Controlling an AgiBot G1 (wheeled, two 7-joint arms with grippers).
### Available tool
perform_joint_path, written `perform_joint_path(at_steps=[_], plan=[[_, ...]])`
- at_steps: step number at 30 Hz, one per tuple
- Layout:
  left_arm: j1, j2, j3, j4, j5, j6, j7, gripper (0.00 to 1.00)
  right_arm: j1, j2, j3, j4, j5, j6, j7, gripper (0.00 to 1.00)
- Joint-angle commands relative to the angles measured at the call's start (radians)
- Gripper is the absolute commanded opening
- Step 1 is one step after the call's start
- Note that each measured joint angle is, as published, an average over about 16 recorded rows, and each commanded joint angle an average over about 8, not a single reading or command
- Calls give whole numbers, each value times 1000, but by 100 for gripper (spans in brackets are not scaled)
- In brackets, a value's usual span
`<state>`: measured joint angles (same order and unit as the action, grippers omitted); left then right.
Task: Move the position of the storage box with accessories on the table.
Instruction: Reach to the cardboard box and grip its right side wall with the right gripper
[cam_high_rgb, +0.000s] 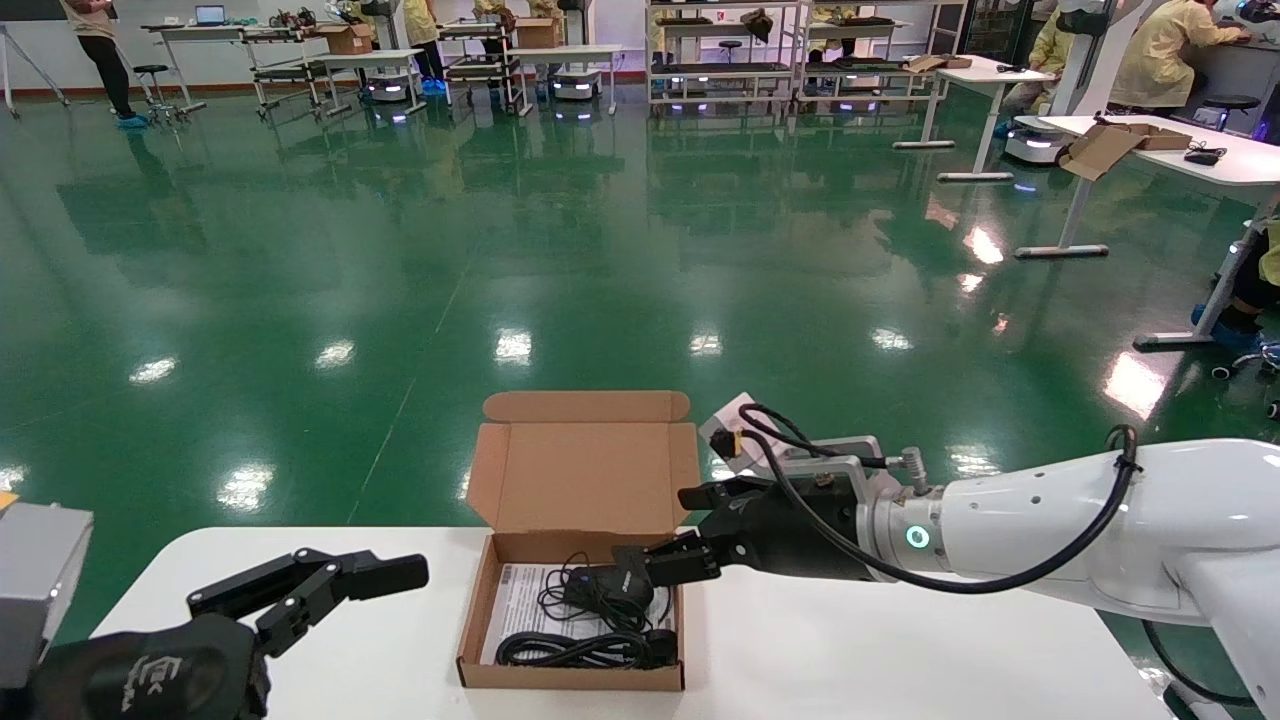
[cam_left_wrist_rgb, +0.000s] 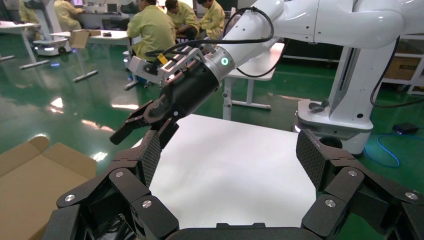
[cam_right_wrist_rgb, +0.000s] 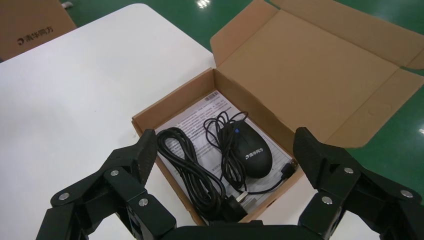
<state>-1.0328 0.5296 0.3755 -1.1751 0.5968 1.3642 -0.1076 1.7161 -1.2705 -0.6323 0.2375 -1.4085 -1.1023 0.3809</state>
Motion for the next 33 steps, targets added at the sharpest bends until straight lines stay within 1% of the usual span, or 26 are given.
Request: perform_joint_path(at_steps=[1, 3, 6, 10, 14, 18, 21, 24, 33], plan=[[0, 0, 0, 0, 0, 0, 0, 100, -3, 8, 6, -3, 7, 0, -2, 100], [0, 0, 0, 0, 0, 0, 0, 100, 13, 27, 17, -58, 20, 2, 76, 100], [0, 0, 0, 0, 0, 0, 0, 100, 45, 43, 27, -145, 34, 3, 224, 100], [0, 0, 0, 0, 0, 0, 0, 100, 87, 22, 18, -231, 22, 23, 386, 100], [0, 0, 0, 0, 0, 0, 0, 100, 114, -17, 0, -284, -4, 52, 495, 100], [0, 0, 0, 0, 0, 0, 0, 100, 121, -58, -29, -307, -48, 90, 569, 100], [0, 0, 0, 0, 0, 0, 0, 100, 110, -78, -51, -295, -82, 126, 613, 100], [0, 0, 0, 0, 0, 0, 0, 100, 85, -88, -66, -257, -105, 164, 656, 100], [0, 0, 0, 0, 0, 0, 0, 100, -37, -100, -120, -72, -139, 253, 794, 100]])
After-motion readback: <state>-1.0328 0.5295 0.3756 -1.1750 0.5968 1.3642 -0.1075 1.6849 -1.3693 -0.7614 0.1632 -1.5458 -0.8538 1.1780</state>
